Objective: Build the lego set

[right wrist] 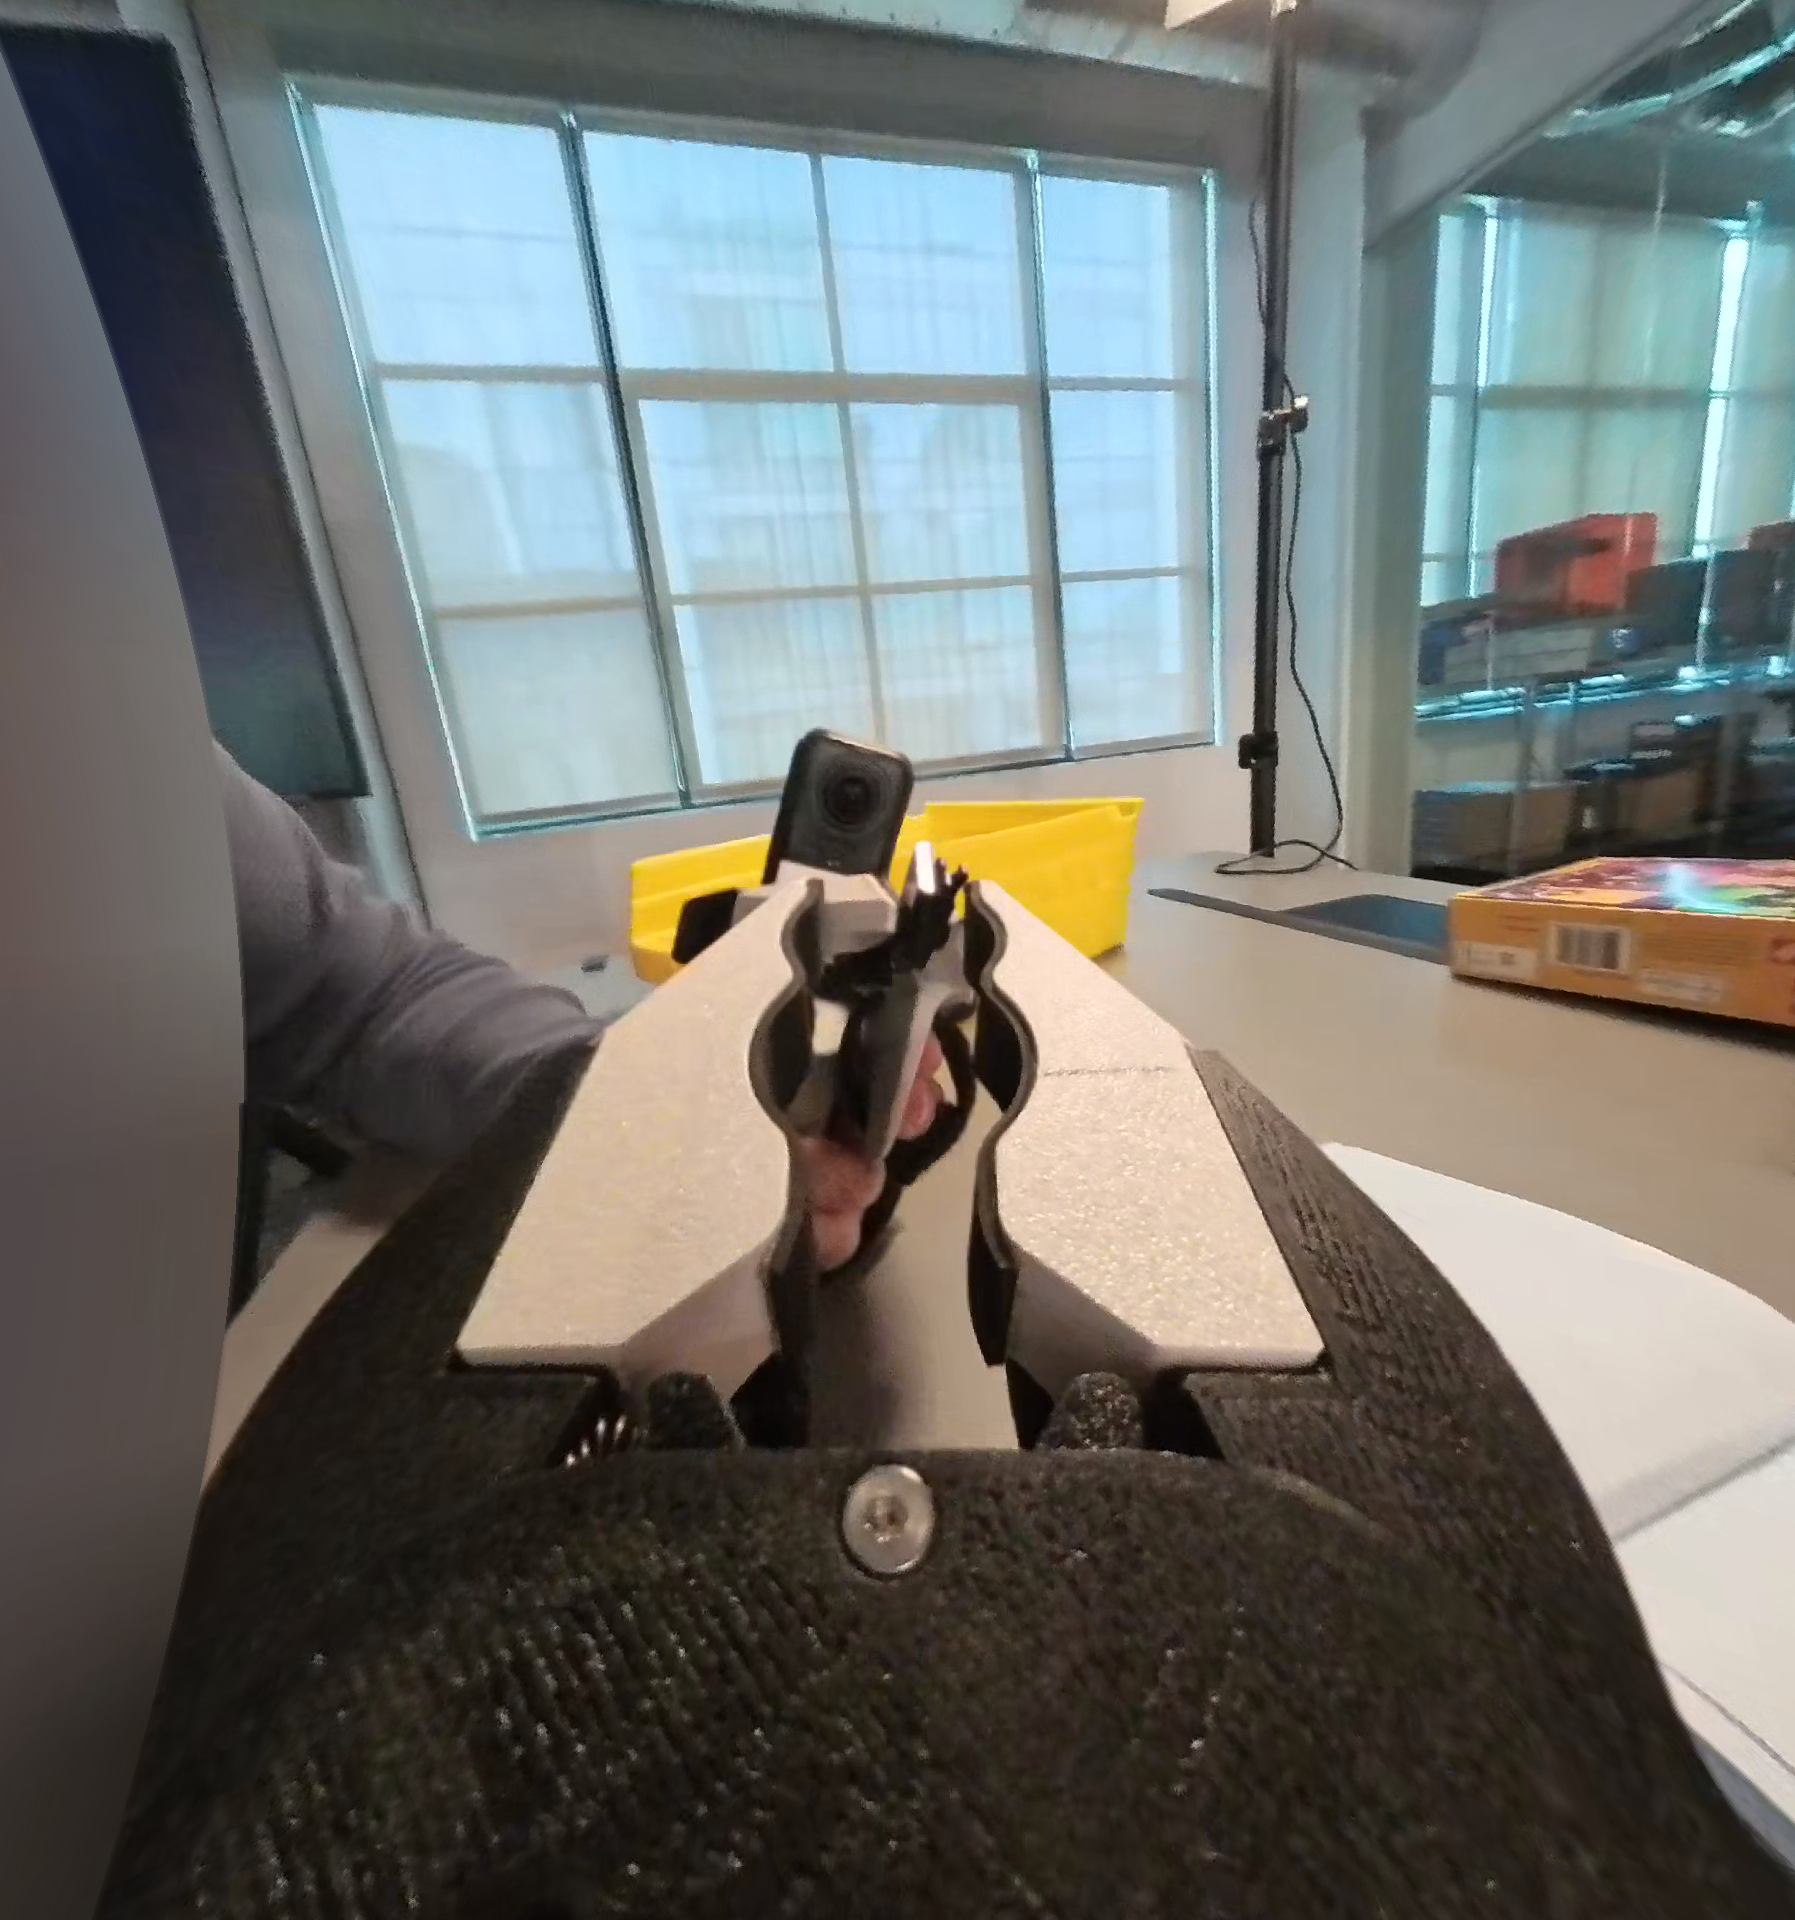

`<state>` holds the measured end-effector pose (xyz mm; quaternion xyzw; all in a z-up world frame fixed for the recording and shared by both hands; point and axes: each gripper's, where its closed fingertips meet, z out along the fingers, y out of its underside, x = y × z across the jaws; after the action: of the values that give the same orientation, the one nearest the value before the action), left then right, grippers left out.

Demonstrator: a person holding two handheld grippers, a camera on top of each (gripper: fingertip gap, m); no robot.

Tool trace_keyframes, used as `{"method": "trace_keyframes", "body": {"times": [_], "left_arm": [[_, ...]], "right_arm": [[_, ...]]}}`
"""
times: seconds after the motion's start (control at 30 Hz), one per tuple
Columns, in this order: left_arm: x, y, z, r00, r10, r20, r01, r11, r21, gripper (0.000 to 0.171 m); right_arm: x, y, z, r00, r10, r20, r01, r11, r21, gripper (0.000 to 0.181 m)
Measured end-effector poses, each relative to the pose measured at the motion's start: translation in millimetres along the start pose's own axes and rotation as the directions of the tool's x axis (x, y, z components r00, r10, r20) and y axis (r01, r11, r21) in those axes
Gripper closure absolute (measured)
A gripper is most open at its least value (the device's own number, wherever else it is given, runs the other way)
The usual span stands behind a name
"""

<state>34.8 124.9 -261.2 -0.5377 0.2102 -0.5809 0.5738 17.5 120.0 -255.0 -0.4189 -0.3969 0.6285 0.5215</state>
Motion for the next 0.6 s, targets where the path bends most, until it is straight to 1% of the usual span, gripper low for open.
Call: {"method": "trace_keyframes", "body": {"times": [0.07, 0.13, 0.23, 0.27, 0.37, 0.47, 0.53, 0.6], "left_arm": [[3.3, 2.7, 2.7, 1.000, 0.018, -0.013, -0.019, 1.000, -0.013, 0.166], [3.4, 3.1, 3.4, 1.000, 0.023, -0.013, -0.023, 1.000, -0.013, 0.167], [5.7, 3.4, 4.5, 0.999, 0.034, -0.028, -0.034, 0.999, -0.010, 0.167], [6.9, 3.9, 5.3, 0.998, 0.049, -0.029, -0.049, 0.999, -0.012, 0.167], [11.0, 5.9, 7.2, 0.995, 0.097, -0.036, -0.098, 0.995, -0.020, 0.167], [8.6, 6.0, 7.3, 0.990, 0.141, -0.010, -0.141, 0.989, -0.030, 0.166], [7.3, 8.0, 7.2, 0.976, 0.219, 0.019, -0.217, 0.974, -0.061, 0.167], [7.6, 10.9, 6.3, 0.964, 0.264, 0.032, -0.260, 0.961, -0.099, 0.166]], "right_arm": [[0.5, -4.3, -2.0, 0.999, 0.035, 0.009, -0.036, 0.999, 0.029, 0.162], [2.3, -3.8, -2.8, 0.999, 0.052, 0.011, -0.053, 0.998, 0.029, 0.167], [0.4, -5.9, -3.9, 0.997, 0.066, 0.028, -0.067, 0.997, 0.043, 0.169], [0.4, -6.9, -4.8, 0.996, 0.082, 0.034, -0.083, 0.995, 0.047, 0.174], [-3.3, -7.9, -6.7, 0.989, 0.125, 0.082, -0.128, 0.991, 0.043, 0.175], [-1.3, -6.2, -6.4, 0.990, 0.128, 0.066, -0.129, 0.992, 0.011, 0.175], [-1.3, -4.0, -6.7, 0.992, 0.110, 0.057, -0.109, 0.994, -0.026, 0.175], [-3.1, -1.2, -7.3, 0.994, 0.091, 0.062, -0.087, 0.994, -0.067, 0.175]]}}
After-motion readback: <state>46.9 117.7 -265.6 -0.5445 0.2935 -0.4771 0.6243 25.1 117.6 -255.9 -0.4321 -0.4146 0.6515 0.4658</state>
